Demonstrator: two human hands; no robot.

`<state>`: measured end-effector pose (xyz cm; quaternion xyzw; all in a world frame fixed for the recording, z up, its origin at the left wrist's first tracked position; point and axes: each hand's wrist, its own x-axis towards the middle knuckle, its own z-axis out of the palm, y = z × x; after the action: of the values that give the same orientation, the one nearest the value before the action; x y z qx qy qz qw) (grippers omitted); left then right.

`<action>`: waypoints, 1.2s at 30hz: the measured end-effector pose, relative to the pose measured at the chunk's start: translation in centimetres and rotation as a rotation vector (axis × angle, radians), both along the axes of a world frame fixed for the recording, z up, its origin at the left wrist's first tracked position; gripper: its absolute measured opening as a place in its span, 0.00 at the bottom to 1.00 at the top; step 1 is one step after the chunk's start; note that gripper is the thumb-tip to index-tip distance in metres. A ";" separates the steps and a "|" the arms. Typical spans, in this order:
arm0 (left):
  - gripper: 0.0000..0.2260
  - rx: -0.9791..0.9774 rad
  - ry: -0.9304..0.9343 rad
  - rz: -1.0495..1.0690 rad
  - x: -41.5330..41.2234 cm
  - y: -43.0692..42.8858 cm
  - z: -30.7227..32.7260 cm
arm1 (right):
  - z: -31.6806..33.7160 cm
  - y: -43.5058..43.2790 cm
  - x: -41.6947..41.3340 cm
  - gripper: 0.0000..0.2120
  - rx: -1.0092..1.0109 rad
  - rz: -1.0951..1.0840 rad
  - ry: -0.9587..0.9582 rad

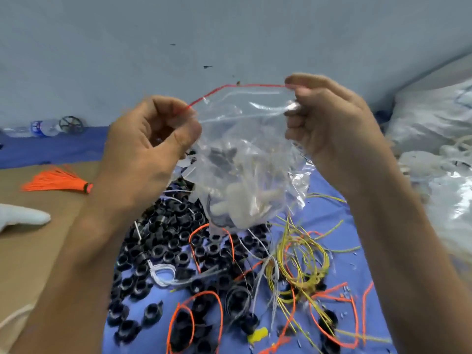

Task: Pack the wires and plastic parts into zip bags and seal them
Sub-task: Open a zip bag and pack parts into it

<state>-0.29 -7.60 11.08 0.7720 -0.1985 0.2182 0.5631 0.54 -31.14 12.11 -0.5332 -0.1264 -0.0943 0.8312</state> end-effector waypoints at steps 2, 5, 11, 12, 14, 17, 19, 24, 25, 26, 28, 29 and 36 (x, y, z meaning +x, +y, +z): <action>0.08 -0.010 -0.021 -0.005 1.0 0.0 -1.1 | -2.1 -0.2 0.7 0.10 0.051 -0.018 0.021; 0.09 -0.004 -0.034 0.021 2.2 0.3 -3.3 | -4.6 -0.4 1.6 0.10 0.099 -0.025 0.040; 0.06 -0.096 0.075 0.065 4.3 0.3 -6.3 | -6.5 -0.2 2.5 0.10 -0.010 -0.020 0.030; 0.06 -0.113 0.099 0.068 4.4 0.4 -6.6 | -6.7 -0.3 2.5 0.11 -0.016 -0.030 0.044; 0.04 -0.142 0.121 0.057 4.7 0.4 -7.1 | -7.1 -0.5 2.4 0.12 -0.015 -0.053 0.057; 0.03 -0.179 0.127 0.009 4.8 0.4 -7.6 | -7.3 -0.7 2.7 0.12 -0.001 -0.057 0.067; 0.04 -0.192 0.123 -0.020 4.9 0.3 -7.7 | -7.5 -0.7 2.8 0.11 -0.008 -0.062 0.068; 0.04 -0.191 0.113 -0.039 5.0 0.2 -8.0 | -7.5 -0.9 2.8 0.10 -0.058 -0.090 0.045; 0.04 -0.199 0.113 -0.044 5.0 0.3 -8.1 | -7.5 -1.0 2.8 0.10 -0.070 -0.093 0.032; 0.05 -0.202 0.114 -0.048 5.0 0.3 -8.1 | -7.6 -1.1 2.8 0.11 -0.080 -0.096 0.020; 0.05 -0.188 0.116 -0.048 5.0 0.3 -8.1 | -7.6 -1.2 2.8 0.13 -0.092 -0.107 0.007; 0.06 -0.182 0.115 -0.048 5.0 0.4 -8.2 | -7.7 -1.2 2.8 0.13 -0.098 -0.112 0.002; 0.04 -0.240 0.138 -0.033 5.6 0.5 -8.7 | -8.8 -1.5 3.4 0.13 -0.179 -0.159 -0.034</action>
<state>5.27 -7.11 2.36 0.7087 -0.1443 0.1775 0.6673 3.95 -32.64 3.33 -0.6120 -0.1057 -0.1570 0.7679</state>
